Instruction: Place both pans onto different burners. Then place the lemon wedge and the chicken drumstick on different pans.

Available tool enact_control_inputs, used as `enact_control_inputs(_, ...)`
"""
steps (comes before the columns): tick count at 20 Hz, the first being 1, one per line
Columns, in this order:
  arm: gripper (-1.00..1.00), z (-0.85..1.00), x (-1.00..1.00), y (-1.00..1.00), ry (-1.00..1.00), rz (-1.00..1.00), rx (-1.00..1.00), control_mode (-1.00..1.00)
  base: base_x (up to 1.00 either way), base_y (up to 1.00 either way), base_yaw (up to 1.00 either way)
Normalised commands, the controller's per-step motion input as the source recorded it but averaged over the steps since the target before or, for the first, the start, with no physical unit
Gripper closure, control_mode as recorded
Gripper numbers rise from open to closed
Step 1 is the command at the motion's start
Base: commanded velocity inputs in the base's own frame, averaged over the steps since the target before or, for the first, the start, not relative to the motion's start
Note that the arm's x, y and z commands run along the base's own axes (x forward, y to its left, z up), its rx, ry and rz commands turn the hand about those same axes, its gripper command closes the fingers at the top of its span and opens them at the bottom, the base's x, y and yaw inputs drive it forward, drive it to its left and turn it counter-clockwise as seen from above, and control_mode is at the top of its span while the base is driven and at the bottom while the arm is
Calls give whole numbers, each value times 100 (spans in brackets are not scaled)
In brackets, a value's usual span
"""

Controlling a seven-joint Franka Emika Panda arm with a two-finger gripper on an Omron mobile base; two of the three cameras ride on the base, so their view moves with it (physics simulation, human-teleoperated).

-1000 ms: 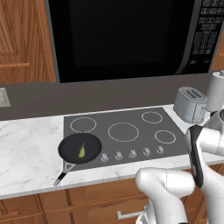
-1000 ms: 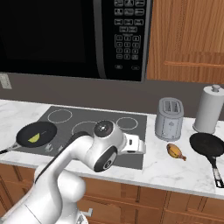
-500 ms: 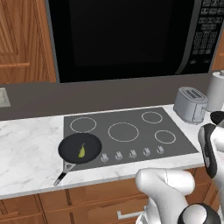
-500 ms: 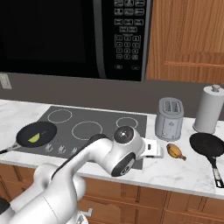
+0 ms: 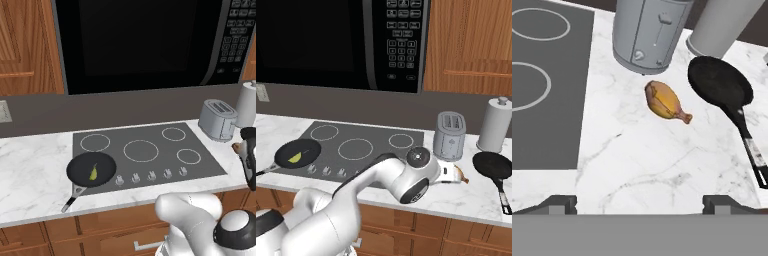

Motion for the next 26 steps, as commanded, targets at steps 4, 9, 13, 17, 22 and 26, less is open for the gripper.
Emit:
enact_control_inputs(4, -100, 0, 0, -39, 0, 0, -1, -100, 0, 0, 0)
enact_control_inputs(9, -100, 0, 0, -36, 0, 0, -1, -100, 0, 0, 0)
enact_control_inputs(13, -100, 0, 0, -36, 0, 0, -1, -100, 0, 0, 0)
enact_control_inputs(17, -100, 0, 0, -36, 0, 0, 0, -100, 0, 0, 0)
enact_control_inputs(22, -100, 0, 0, -37, 0, 0, 0, -100, 0, 0, 0)
enact_control_inputs(26, -100, 0, 0, -34, 0, 0, 0, -100, 0, 0, 0)
